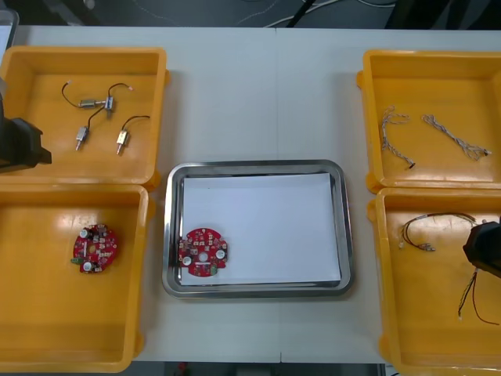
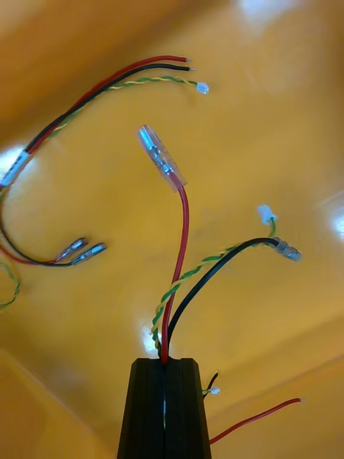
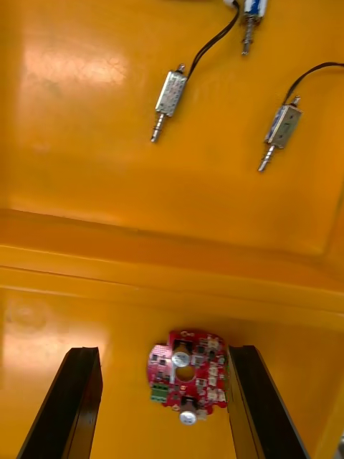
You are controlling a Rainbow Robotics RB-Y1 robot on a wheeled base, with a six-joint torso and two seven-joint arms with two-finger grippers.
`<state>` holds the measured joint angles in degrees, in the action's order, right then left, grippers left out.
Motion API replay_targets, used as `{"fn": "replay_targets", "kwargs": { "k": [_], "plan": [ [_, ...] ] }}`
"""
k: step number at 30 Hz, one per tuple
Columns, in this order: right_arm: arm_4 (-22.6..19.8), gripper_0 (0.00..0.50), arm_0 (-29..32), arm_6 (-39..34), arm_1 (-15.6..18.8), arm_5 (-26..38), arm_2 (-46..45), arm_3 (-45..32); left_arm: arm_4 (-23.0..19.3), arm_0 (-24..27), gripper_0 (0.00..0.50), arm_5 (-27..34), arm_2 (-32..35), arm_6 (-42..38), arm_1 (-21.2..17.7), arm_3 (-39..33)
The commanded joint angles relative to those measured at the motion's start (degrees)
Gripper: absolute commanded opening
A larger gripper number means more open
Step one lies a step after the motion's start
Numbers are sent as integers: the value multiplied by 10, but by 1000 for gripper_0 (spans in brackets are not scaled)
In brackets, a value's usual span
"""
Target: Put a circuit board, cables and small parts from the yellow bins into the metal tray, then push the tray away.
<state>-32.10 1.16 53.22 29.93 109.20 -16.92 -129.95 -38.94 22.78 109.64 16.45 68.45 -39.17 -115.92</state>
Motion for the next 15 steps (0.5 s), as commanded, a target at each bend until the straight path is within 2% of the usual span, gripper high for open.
{"fn": "replay_targets", "kwargs": {
  "k": [1,5,9,15],
  "plan": [
    [-13,0,-30,75,12,8,-20,-50,29,58,500,4,16,99,-29,55],
    [-21,0,-48,136,12,8,-22,-68,47,96,500,4,18,106,-33,95],
    [-36,0,-65,189,17,8,-22,-73,77,127,500,-2,18,111,-37,105],
    [-75,0,-87,249,33,8,-19,-72,92,147,500,-27,28,114,-38,116]
  ]
}}
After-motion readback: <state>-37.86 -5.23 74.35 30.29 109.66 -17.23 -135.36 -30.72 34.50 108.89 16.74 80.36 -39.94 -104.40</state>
